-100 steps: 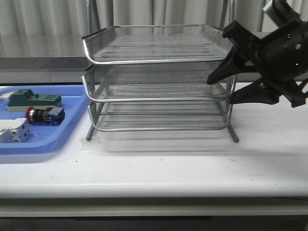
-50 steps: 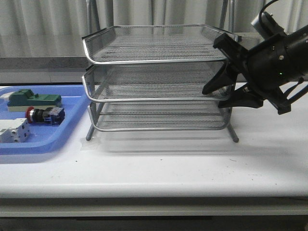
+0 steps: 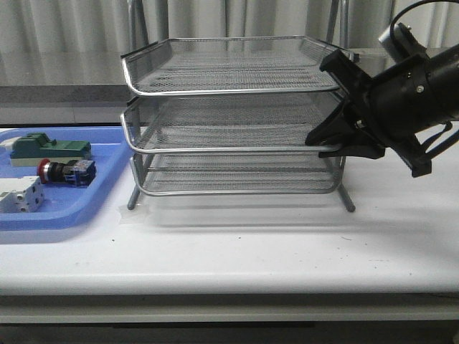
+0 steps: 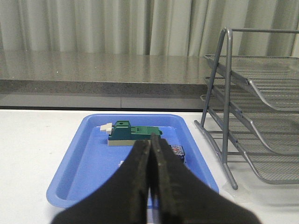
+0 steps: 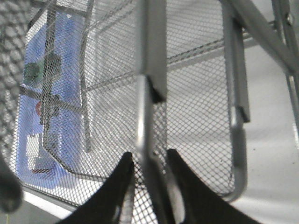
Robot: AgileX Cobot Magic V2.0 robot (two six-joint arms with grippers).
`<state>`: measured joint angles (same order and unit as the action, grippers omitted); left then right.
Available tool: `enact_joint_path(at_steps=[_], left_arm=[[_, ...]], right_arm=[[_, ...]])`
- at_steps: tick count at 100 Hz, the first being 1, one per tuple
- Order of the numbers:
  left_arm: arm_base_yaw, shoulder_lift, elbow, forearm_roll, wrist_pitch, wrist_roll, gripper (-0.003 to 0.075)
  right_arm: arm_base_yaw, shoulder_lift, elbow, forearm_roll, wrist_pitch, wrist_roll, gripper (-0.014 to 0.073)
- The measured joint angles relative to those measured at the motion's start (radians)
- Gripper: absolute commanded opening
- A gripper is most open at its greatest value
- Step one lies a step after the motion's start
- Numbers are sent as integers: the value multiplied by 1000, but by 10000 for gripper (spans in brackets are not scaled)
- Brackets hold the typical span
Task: Place button on rack with both arms
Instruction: 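Pull the middle mesh tray out toward the robot with the right gripper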
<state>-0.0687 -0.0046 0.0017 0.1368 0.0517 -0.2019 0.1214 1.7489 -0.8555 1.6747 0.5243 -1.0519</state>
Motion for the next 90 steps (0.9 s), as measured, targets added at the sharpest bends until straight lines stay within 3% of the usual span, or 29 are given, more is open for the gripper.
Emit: enact_joint_path(at_steps=[77, 90], left_arm=[[0, 0, 0, 0, 0, 0, -20], [0, 0, 0, 0, 0, 0, -20]], right_arm=[[4, -359, 460, 58, 36, -74, 17], [4, -388, 475, 48, 20, -77, 103]])
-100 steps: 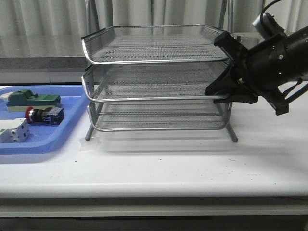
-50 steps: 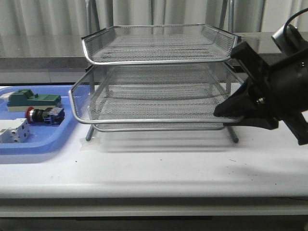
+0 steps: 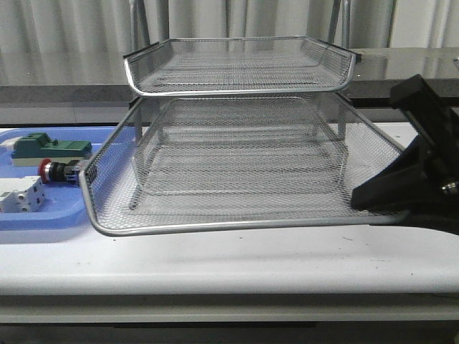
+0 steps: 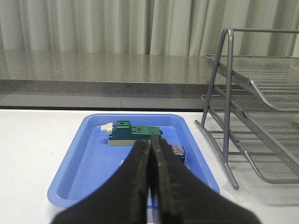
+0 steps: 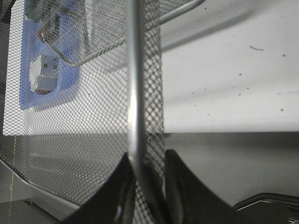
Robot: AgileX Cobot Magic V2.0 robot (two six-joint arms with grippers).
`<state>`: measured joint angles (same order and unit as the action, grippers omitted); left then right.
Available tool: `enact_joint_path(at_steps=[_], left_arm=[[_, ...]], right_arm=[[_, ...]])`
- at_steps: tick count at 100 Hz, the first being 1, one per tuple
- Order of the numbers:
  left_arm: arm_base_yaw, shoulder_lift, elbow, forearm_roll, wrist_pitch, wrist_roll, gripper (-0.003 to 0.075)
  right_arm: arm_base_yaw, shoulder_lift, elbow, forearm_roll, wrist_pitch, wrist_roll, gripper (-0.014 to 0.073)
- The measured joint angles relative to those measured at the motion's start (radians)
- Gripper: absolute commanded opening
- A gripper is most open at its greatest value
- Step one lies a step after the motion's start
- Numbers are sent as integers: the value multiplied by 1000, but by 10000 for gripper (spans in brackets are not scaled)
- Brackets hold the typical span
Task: Place button on rack with both arms
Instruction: 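Pull the middle mesh tray out toward the robot with the right gripper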
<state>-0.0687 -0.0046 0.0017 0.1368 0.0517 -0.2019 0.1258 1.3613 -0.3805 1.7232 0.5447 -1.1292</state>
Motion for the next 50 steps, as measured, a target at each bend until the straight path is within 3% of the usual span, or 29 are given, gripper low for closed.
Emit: enact_joint_path(at_steps=[23, 30, 50], left_arm=[[0, 0, 0, 0, 0, 0, -20], [0, 0, 0, 0, 0, 0, -20], [0, 0, 0, 0, 0, 0, -20]], right_arm=[[4, -10, 5, -38, -62, -7, 475], [-1, -11, 7, -47, -75, -9, 514], [-1, -72, 14, -97, -103, -16, 507]])
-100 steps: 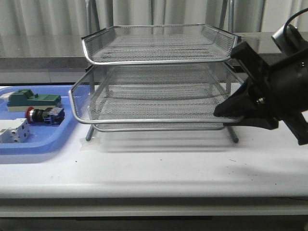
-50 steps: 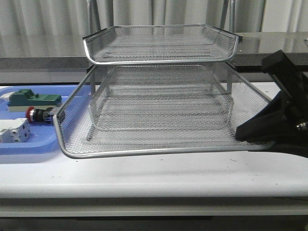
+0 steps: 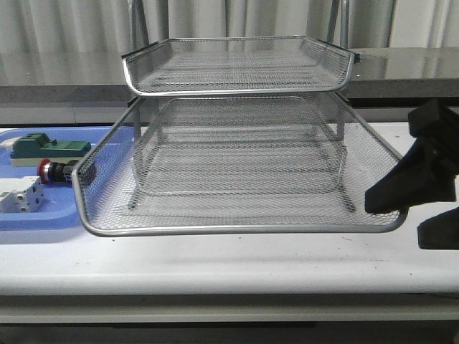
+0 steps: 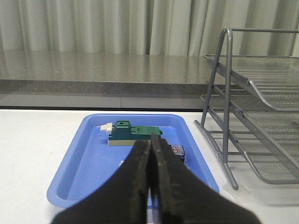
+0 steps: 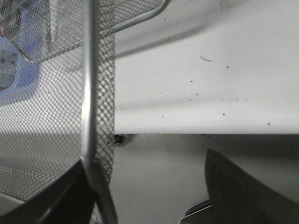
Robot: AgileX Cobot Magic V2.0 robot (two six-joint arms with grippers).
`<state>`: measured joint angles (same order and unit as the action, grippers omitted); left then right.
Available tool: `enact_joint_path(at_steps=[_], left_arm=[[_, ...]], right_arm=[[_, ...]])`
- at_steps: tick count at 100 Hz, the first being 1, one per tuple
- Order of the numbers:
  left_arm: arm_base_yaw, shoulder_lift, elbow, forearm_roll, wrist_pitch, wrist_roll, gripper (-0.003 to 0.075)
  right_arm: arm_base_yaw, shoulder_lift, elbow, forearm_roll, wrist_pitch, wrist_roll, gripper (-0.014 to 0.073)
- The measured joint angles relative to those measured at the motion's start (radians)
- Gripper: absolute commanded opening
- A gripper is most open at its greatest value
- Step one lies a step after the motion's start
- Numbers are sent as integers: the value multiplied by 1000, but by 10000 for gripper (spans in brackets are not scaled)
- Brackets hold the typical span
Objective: Place button on rack with both arms
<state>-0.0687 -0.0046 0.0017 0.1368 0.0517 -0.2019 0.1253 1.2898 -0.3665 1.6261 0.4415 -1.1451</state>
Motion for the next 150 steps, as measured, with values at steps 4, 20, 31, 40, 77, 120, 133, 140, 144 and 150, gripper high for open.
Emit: enact_joint_path(at_steps=[4, 20, 31, 40, 77, 120, 133, 140, 144, 150], left_arm=[[0, 0, 0, 0, 0, 0, -20], [0, 0, 0, 0, 0, 0, -20], [0, 0, 0, 0, 0, 0, -20], [0, 0, 0, 0, 0, 0, -20], [0, 0, 0, 0, 0, 0, -20], [0, 0, 0, 0, 0, 0, -20], [0, 0, 0, 0, 0, 0, -20], [0, 0, 0, 0, 0, 0, -20], [0, 0, 0, 0, 0, 0, -20], [0, 0, 0, 0, 0, 0, -20]], right_arm=[[0, -23, 3, -12, -4, -2, 507], [0, -126, 7, -61, -8, 6, 507], [0, -198, 7, -127, -8, 63, 507], [0, -261, 9, -208, -6, 133, 507], [-85, -450, -69, -830, 155, 639, 507], [-136, -579, -337, -1453, 478, 1044, 506], [-136, -621, -354, -1517, 522, 1069, 457], [-136, -640, -354, -1540, 539, 1074, 367], [-136, -649, -354, -1547, 549, 1074, 301], [-136, -655, -354, -1554, 560, 1074, 192]])
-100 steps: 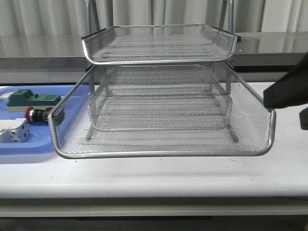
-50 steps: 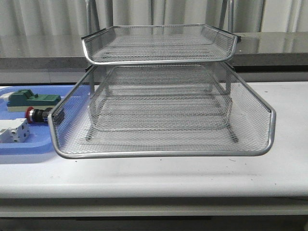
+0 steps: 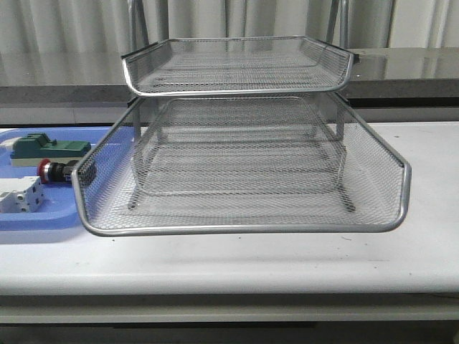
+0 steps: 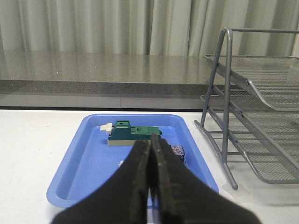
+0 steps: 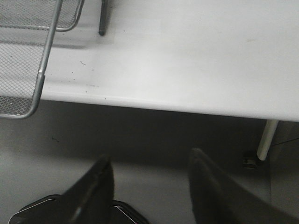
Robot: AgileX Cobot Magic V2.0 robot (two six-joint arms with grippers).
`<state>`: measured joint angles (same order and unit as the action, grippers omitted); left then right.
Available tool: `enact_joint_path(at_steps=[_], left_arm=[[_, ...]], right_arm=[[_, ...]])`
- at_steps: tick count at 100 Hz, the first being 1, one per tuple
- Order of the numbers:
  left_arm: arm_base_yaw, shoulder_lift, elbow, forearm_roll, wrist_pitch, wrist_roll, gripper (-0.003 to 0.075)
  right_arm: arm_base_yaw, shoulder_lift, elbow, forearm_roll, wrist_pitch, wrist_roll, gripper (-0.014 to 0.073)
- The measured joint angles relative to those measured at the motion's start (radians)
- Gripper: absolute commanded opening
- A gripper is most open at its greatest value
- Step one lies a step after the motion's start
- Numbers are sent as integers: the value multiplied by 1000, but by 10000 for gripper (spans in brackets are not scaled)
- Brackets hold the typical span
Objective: Place button on rack with both arms
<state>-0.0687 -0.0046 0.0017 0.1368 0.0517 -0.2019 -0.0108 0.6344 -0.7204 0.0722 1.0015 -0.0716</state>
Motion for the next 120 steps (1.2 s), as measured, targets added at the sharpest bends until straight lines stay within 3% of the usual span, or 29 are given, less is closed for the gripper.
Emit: enact_joint_path(at_steps=[16, 120], left_arm=[[0, 0, 0, 0, 0, 0, -20], [0, 0, 0, 0, 0, 0, -20]], right_arm=[[0, -9, 0, -2, 17, 0, -76], [0, -9, -2, -4, 19, 4, -70]])
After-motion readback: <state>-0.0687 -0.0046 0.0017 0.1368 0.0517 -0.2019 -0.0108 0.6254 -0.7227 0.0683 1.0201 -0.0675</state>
